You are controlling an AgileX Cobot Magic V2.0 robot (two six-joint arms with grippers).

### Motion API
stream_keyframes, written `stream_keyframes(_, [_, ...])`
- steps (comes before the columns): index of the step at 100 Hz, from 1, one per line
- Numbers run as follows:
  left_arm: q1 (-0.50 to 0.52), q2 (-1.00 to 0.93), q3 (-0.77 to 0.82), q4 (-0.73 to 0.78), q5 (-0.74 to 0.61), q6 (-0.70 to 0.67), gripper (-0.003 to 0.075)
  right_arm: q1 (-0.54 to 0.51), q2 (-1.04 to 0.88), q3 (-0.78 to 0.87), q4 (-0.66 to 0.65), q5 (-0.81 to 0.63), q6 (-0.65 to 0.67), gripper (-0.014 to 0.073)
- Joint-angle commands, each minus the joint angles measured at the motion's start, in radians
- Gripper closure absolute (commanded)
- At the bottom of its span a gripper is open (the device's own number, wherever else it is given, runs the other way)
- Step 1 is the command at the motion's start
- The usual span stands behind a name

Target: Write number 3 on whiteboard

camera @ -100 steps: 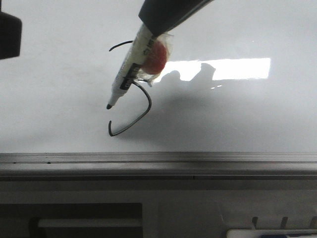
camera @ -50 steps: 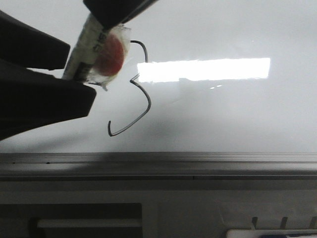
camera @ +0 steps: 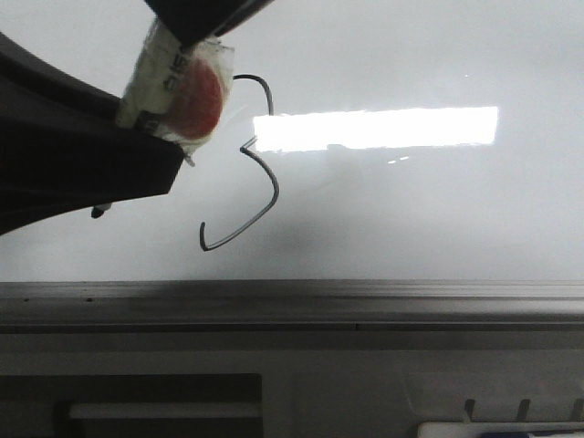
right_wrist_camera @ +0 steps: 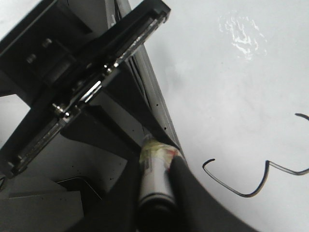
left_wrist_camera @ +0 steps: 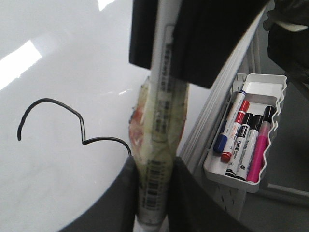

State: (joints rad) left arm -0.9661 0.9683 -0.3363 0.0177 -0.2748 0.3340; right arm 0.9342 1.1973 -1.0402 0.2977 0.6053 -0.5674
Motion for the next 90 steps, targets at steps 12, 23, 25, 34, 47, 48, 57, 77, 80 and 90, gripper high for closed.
stream_keyframes(12, [-0.004, -0.007, -0.034, -0.033, -0.086, -0.024, 0.0741, 0.0, -0.026, -0.033, 0.007, -0.035, 0.001, 0.0603])
stream_keyframes(23, [-0.004, -0.007, -0.034, -0.036, -0.086, -0.03, 0.0741, 0.0, -0.026, -0.033, 0.007, -0.05, 0.001, 0.0279])
stream_keyframes(25, [-0.004, -0.007, -0.034, -0.039, -0.086, -0.032, 0.0741, -0.002, -0.026, -0.033, 0.007, -0.057, 0.001, 0.0198])
stream_keyframes(34, [-0.004, -0.007, -0.034, -0.128, -0.086, -0.065, 0.0741, -0.002, -0.033, -0.033, -0.001, -0.127, 0.001, -0.0086])
stream_keyframes(47, [-0.002, -0.005, -0.034, -0.549, -0.088, -0.091, 0.0741, -0.015, -0.075, -0.033, -0.005, -0.192, 0.001, -0.0055])
stream_keyframes(48, [-0.002, -0.005, -0.034, -0.601, -0.088, -0.091, 0.0741, -0.015, -0.078, -0.033, -0.005, -0.195, 0.001, -0.0055])
stream_keyframes(57, [-0.002, 0.002, -0.034, -0.796, -0.088, -0.091, 0.0741, -0.025, -0.108, -0.033, -0.005, -0.211, 0.001, -0.0055])
stream_keyframes(77, [-0.002, 0.079, -0.036, -0.945, -0.085, -0.091, 0.0741, -0.025, -0.139, -0.033, -0.003, -0.21, 0.001, -0.0055])
stream_keyframes(80, [-0.002, 0.093, -0.038, -0.958, -0.086, -0.091, 0.0741, -0.025, -0.14, -0.033, 0.0, -0.205, 0.001, -0.0055])
stream_keyframes(90, [-0.002, 0.137, -0.051, -0.96, -0.086, -0.091, 0.0741, -0.025, -0.14, -0.033, 0.014, -0.191, 0.001, -0.0055])
